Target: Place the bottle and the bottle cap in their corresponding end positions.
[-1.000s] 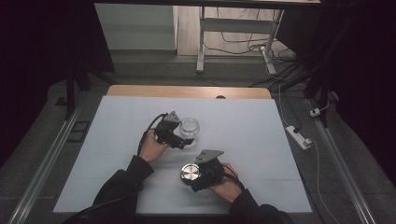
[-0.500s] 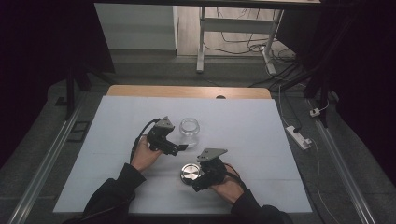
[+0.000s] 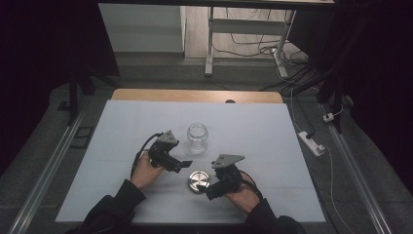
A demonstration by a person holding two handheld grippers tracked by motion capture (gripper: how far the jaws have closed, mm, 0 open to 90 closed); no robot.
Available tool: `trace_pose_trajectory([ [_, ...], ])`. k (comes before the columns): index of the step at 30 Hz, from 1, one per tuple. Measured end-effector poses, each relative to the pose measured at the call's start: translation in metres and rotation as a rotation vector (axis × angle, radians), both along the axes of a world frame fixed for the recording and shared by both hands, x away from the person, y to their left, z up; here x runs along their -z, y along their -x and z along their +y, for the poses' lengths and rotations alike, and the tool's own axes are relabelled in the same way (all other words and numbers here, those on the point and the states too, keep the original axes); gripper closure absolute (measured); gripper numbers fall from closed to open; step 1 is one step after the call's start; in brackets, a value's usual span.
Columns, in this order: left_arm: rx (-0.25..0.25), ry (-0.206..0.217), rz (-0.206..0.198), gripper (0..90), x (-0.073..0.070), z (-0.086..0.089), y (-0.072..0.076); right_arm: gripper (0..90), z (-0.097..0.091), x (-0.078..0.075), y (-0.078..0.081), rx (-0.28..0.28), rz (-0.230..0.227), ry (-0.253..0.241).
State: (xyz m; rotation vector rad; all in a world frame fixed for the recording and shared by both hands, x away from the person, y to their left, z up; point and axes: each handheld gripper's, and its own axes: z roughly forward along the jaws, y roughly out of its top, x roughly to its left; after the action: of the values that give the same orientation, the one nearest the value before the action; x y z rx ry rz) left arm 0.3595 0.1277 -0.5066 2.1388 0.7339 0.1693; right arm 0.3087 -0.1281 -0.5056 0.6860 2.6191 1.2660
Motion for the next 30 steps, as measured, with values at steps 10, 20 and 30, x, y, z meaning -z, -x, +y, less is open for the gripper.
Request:
trace_pose_trajectory([
  [10,0.005,-0.002,-0.015,0.0,-0.009,0.008,0.024,0.3,-0.012,-0.004,0.001,0.009,-0.002,-0.009],
  [20,-0.009,0.004,-0.017,0.0,-0.015,0.025,0.05,0.2,-0.023,-0.008,0.006,0.008,-0.016,0.003],
  [30,-0.039,-0.019,-0.012,0.0,-0.012,0.045,0.076,0.0,-0.033,-0.013,0.012,0.027,-0.039,0.003],
])
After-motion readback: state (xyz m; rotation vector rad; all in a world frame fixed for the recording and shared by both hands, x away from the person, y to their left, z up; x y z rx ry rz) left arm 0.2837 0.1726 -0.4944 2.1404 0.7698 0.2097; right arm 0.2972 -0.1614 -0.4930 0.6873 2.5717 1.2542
